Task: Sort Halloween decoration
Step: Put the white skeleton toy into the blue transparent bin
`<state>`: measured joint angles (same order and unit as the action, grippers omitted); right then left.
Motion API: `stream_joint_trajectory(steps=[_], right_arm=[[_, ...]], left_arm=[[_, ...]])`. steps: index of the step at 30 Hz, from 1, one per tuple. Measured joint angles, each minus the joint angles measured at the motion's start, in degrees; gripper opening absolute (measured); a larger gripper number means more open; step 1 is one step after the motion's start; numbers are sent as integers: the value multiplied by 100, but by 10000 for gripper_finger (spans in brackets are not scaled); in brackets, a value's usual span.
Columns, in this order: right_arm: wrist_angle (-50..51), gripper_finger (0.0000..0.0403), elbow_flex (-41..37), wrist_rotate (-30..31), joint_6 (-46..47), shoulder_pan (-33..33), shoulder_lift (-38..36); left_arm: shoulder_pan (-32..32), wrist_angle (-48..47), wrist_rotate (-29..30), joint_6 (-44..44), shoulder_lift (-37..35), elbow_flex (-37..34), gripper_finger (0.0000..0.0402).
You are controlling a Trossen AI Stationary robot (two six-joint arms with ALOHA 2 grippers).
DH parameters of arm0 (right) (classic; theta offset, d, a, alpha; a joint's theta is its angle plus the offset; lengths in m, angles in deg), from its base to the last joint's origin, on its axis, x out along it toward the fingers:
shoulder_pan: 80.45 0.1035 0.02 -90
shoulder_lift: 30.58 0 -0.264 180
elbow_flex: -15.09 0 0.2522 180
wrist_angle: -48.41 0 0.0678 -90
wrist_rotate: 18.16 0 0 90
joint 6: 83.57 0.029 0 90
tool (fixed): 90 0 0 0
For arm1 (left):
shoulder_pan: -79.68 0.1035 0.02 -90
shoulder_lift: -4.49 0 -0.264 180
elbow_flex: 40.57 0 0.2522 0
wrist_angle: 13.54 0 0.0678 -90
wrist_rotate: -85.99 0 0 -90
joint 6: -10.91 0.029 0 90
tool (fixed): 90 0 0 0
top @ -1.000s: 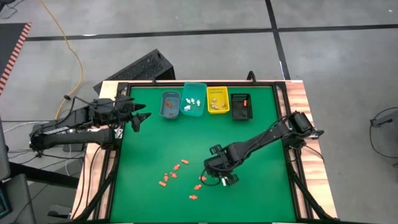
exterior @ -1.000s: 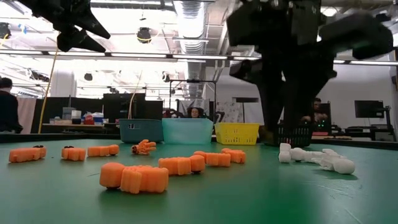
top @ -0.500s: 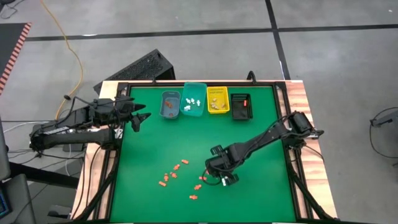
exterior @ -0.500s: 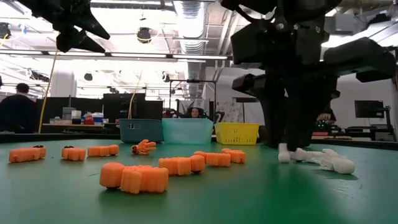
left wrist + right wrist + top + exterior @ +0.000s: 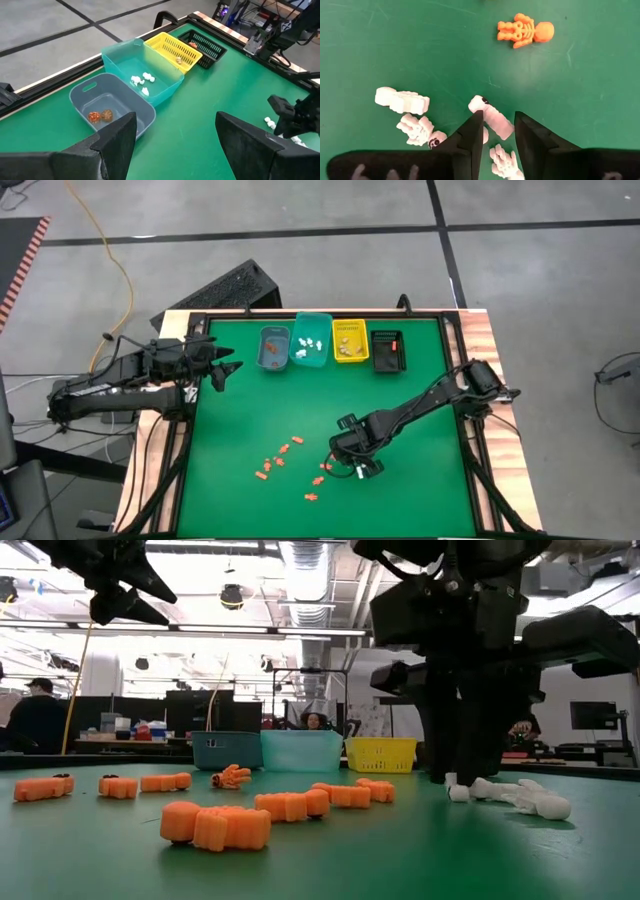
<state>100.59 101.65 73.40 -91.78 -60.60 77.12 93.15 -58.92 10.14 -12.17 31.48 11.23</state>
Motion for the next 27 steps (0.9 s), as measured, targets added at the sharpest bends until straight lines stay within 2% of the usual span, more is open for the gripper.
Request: stream_joint_trajectory(steps=[8, 18, 22, 27], right_arm=[[48, 88, 21, 1, -69, 26, 147], [315, 8, 182, -12, 62, -14, 164], [440, 6, 389, -106, 56, -207, 197], [337, 2, 717, 109, -151, -640, 217]], left_arm=[[2, -31, -1, -28, 1, 0, 261], [2, -29, 0, -32, 2, 0, 261], [2, -29, 0, -32, 1, 0, 261], [0, -36, -2, -32, 0, 0, 261]])
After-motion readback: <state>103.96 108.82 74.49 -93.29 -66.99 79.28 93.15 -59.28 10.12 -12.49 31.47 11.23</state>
